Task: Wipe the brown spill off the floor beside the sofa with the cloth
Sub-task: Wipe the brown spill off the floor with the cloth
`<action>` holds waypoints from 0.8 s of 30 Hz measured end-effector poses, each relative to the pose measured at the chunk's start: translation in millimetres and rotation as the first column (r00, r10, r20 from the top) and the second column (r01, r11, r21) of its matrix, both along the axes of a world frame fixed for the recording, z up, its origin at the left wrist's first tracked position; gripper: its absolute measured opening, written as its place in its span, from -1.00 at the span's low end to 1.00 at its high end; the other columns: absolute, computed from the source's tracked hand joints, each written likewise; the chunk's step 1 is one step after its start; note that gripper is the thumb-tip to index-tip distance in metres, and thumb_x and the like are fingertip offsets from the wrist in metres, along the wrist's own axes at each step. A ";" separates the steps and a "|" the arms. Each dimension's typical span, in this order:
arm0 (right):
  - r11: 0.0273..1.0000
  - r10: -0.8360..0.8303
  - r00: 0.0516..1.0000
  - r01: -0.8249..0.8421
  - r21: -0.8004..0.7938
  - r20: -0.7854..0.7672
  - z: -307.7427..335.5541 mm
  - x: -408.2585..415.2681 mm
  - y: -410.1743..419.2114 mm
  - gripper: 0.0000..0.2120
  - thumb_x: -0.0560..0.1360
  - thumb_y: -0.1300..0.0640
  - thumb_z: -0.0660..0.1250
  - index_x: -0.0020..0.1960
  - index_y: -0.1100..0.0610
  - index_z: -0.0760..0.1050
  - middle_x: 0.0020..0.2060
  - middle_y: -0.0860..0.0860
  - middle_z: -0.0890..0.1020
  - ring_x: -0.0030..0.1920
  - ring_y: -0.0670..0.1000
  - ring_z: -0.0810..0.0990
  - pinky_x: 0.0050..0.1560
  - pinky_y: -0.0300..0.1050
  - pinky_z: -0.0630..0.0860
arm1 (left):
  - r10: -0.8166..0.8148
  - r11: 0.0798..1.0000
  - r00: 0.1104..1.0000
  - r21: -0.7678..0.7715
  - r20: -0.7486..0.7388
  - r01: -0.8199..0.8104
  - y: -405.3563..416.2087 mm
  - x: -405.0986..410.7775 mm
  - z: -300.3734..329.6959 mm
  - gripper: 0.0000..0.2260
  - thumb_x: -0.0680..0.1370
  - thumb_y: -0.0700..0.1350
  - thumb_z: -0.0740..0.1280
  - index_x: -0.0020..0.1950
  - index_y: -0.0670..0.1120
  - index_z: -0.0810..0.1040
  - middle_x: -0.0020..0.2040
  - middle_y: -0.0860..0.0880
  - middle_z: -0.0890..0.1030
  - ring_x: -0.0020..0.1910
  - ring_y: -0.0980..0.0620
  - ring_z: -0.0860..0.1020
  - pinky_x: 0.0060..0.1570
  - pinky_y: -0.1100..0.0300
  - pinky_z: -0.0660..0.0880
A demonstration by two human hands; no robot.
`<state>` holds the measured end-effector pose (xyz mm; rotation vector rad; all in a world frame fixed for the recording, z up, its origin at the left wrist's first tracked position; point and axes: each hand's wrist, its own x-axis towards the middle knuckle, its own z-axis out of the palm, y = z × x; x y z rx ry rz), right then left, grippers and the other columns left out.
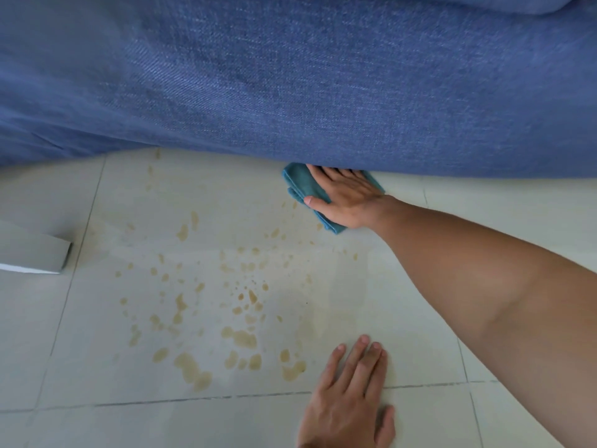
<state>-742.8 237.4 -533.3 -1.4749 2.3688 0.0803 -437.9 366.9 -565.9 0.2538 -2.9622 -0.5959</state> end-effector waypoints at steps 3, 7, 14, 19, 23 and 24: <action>0.999 0.045 0.999 -0.045 0.000 0.023 1.3 5.5 -14.9 -0.27 0.65 -0.33 -0.04 0.68 -0.08 -0.23 0.67 -0.12 -0.16 0.66 -0.02 -0.16 0.63 0.04 -0.21 | -0.001 1.000 1.000 -0.015 -0.003 0.000 -0.6 -1.0 -1.1 -0.38 0.41 0.19 0.35 0.40 -0.09 0.56 0.44 -0.01 0.51 0.53 0.00 0.33 0.41 -0.01 0.29; 0.990 0.130 0.991 -0.129 -0.047 0.010 -4.8 17.1 -17.4 -0.30 0.65 -0.33 -0.08 0.68 -0.08 -0.15 0.68 -0.11 -0.12 0.66 -0.01 -0.16 0.63 0.06 -0.22 | -0.004 1.000 1.000 0.000 -0.003 0.004 0.2 1.3 -2.4 -0.37 0.40 0.18 0.36 0.41 -0.09 0.55 0.45 -0.02 0.51 0.53 0.00 0.33 0.42 -0.02 0.28; 0.963 0.265 0.964 -0.266 -0.048 -0.025 -9.1 15.3 51.3 -0.35 0.65 -0.28 -0.14 0.68 -0.10 -0.12 0.67 -0.13 -0.13 0.65 -0.06 -0.24 0.63 0.05 -0.26 | -0.004 1.000 1.000 0.029 0.021 0.003 -2.6 0.7 2.3 -0.37 0.41 0.17 0.35 0.42 -0.10 0.53 0.46 0.00 0.49 0.54 0.02 0.30 0.43 -0.02 0.25; 0.996 -0.081 0.996 0.079 -0.047 -0.043 -9.5 7.1 101.0 -0.28 0.59 -0.32 -0.26 0.68 -0.07 -0.19 0.67 -0.14 -0.19 0.65 -0.06 -0.27 0.64 0.12 -0.18 | -0.016 1.000 0.999 0.026 0.047 0.015 -2.9 0.2 4.3 -0.37 0.45 0.17 0.33 0.45 -0.11 0.50 0.48 -0.02 0.46 0.57 0.01 0.25 0.44 -0.03 0.22; 0.985 -0.169 0.983 0.165 -0.054 -0.074 -11.7 23.9 136.6 -0.26 0.58 -0.32 -0.26 0.68 -0.01 -0.20 0.67 -0.09 -0.19 0.65 -0.03 -0.27 0.64 0.09 -0.23 | -0.022 1.000 0.999 0.010 0.048 0.022 -2.8 1.8 5.9 -0.36 0.47 0.17 0.33 0.48 -0.12 0.47 0.49 -0.01 0.45 0.57 0.01 0.24 0.45 -0.03 0.21; 0.985 -0.167 0.983 0.163 -0.054 -0.076 -12.4 27.4 141.6 -0.25 0.58 -0.32 -0.25 0.68 -0.01 -0.21 0.67 -0.09 -0.19 0.65 -0.02 -0.27 0.64 0.10 -0.23 | -0.021 1.000 0.999 0.009 0.048 0.020 -2.8 2.0 5.7 -0.37 0.47 0.17 0.34 0.47 -0.12 0.47 0.49 -0.01 0.45 0.57 0.01 0.24 0.45 -0.03 0.22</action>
